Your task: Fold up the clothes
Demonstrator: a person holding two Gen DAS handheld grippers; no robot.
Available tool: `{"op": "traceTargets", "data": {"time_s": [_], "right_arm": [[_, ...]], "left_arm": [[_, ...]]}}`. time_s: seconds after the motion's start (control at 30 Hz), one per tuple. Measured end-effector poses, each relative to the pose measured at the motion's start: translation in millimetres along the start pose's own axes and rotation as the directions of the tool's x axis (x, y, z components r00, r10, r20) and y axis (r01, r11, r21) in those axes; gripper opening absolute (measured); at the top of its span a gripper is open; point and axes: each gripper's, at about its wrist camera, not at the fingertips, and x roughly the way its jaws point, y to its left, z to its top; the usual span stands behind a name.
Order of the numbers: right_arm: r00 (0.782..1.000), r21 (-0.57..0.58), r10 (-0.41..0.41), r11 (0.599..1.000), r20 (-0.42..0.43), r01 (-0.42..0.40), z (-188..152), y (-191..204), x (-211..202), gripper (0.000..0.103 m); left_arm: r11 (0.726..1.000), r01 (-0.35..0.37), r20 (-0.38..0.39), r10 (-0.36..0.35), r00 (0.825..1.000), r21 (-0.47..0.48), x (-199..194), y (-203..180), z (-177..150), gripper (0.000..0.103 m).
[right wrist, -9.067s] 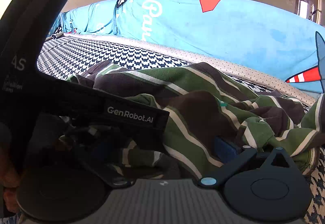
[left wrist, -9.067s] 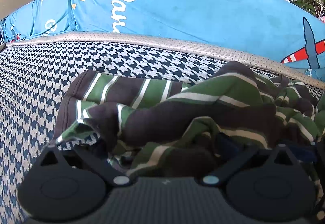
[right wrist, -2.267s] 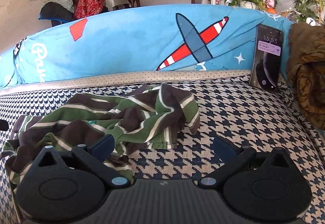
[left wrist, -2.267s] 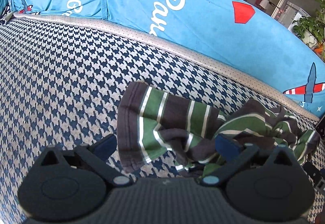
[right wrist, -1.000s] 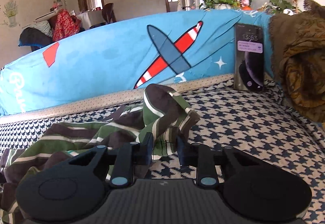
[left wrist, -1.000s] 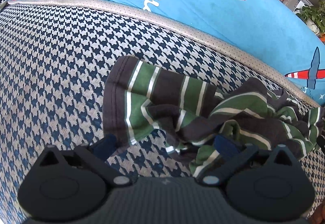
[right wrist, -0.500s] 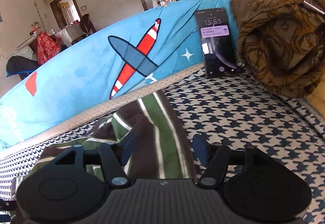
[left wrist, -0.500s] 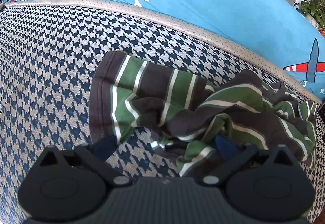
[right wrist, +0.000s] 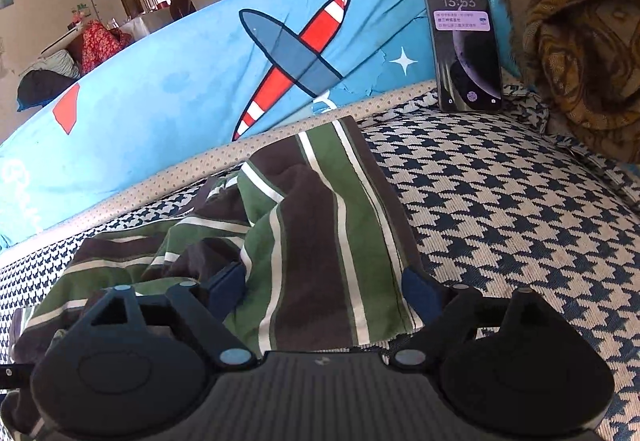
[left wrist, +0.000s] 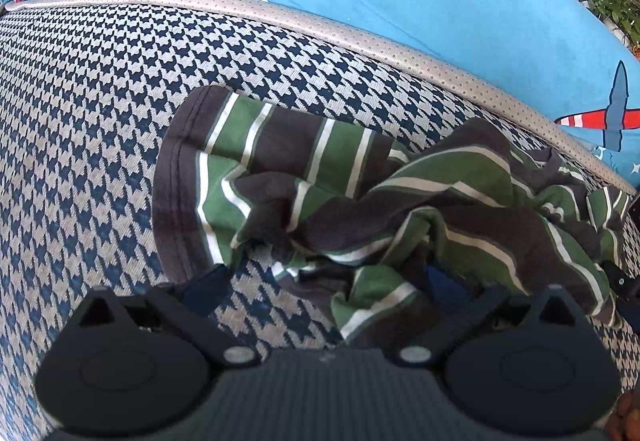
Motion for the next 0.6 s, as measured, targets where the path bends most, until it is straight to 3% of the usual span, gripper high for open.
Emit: {"op": "traceTargets", "data": {"time_s": [0.07, 0.13, 0.17, 0.23, 0.43, 0.53, 0.6], "right_arm": [[1.0, -0.015, 0.017, 1.0, -0.003, -0.017, -0.3, 2.5, 1.1, 0.05], [0.999, -0.025, 0.033, 0.999, 0.001, -0.033, -0.6, 4.8, 0.2, 0.038], [0.999, -0.028, 0.043, 0.999, 0.004, -0.043, -0.6, 5.9, -1.0, 0.023], [0.999, -0.033, 0.042, 0.999, 0.033, -0.041, 1.9, 7.3, -7.0, 0.013], [0.989, -0.045, -0.015, 0.999, 0.148, 0.021, 11.5, 8.5, -29.0, 0.009], [0.993, 0.008, -0.019, 1.0, 0.116, 0.018, 16.9, -4.9, -26.9, 0.011], [0.995, 0.037, -0.007, 0.999, 0.102, 0.003, 16.7, -11.6, -23.6, 0.032]], "left_arm": [[1.0, 0.0, -0.002, 0.0, 1.0, -0.002, 0.6, -0.3, -0.5, 0.103], [1.0, -0.001, -0.001, 0.001, 1.0, -0.003, 0.6, -0.7, -0.4, 0.103], [1.0, -0.001, -0.001, 0.001, 1.0, -0.004, 0.5, -1.0, -0.3, 0.103], [1.0, -0.002, 0.0, 0.002, 1.0, -0.004, 0.2, -1.1, -0.5, 0.103], [1.0, -0.002, 0.001, 0.002, 1.0, -0.009, -1.0, 0.6, -0.6, 0.103], [1.0, -0.003, 0.002, 0.003, 1.0, -0.013, -1.4, 0.6, -0.3, 0.103], [1.0, -0.003, 0.001, 0.003, 1.0, -0.015, -1.5, 0.3, -0.2, 0.103]]}}
